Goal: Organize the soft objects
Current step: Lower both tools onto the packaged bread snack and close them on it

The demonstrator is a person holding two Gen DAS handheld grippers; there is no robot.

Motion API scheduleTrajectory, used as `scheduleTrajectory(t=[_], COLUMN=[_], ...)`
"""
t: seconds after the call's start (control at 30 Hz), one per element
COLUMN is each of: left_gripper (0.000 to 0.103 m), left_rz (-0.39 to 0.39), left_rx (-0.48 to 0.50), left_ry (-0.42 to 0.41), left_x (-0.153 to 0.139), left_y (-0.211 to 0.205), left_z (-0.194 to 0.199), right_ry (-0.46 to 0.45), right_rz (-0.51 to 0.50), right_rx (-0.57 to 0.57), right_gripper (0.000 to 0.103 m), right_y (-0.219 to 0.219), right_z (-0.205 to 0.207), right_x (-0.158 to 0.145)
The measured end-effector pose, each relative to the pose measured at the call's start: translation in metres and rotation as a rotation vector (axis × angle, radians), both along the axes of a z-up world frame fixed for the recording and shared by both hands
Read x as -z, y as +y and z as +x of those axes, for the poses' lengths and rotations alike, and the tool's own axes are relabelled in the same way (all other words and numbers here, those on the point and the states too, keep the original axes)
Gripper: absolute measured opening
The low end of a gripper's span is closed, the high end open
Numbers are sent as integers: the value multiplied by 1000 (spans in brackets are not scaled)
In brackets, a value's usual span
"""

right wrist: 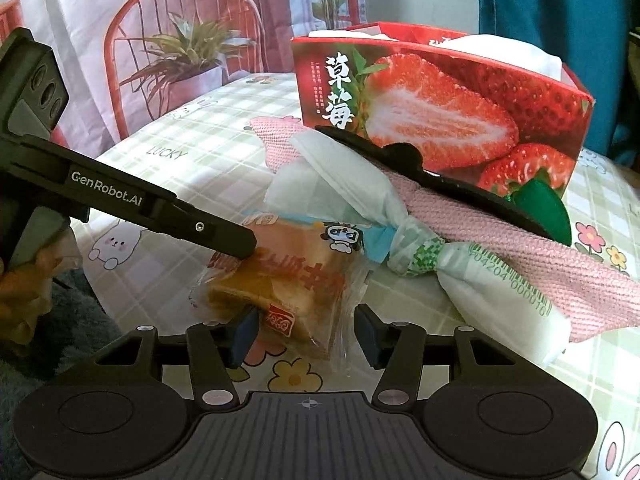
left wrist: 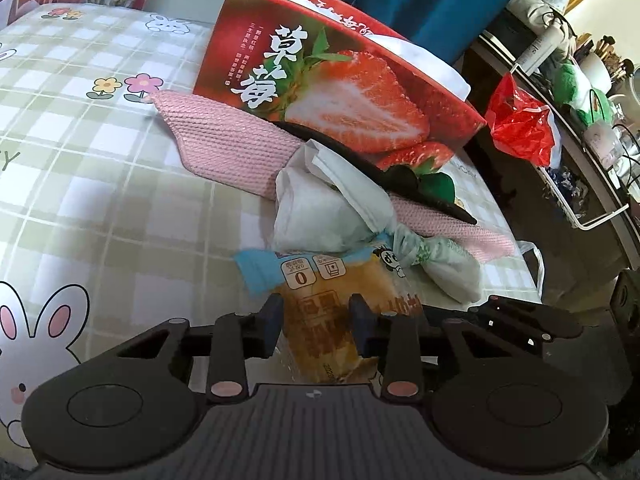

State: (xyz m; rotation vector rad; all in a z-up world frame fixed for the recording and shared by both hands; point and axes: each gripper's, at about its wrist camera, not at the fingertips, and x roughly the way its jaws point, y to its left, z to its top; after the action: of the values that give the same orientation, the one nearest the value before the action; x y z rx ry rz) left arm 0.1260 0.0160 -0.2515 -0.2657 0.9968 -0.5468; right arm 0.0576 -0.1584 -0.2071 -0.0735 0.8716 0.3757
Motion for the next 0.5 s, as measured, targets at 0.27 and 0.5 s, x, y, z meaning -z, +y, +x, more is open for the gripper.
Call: scheduleTrajectory(t=[0.27, 0.5], left_gripper=[38, 39], left_rz=[-5, -5], left_rx=[1, 1], left_ry=[-1, -4], left_x=[0, 1], left_y=[0, 0], left_z=[-1, -1], right_ry=[-47, -35], right_rz=[-36, -22], right_rx=[-21, -36], right_gripper=[53, 53], right_y=[1, 1], right_z=[-3, -1], right_x=[-4, -3])
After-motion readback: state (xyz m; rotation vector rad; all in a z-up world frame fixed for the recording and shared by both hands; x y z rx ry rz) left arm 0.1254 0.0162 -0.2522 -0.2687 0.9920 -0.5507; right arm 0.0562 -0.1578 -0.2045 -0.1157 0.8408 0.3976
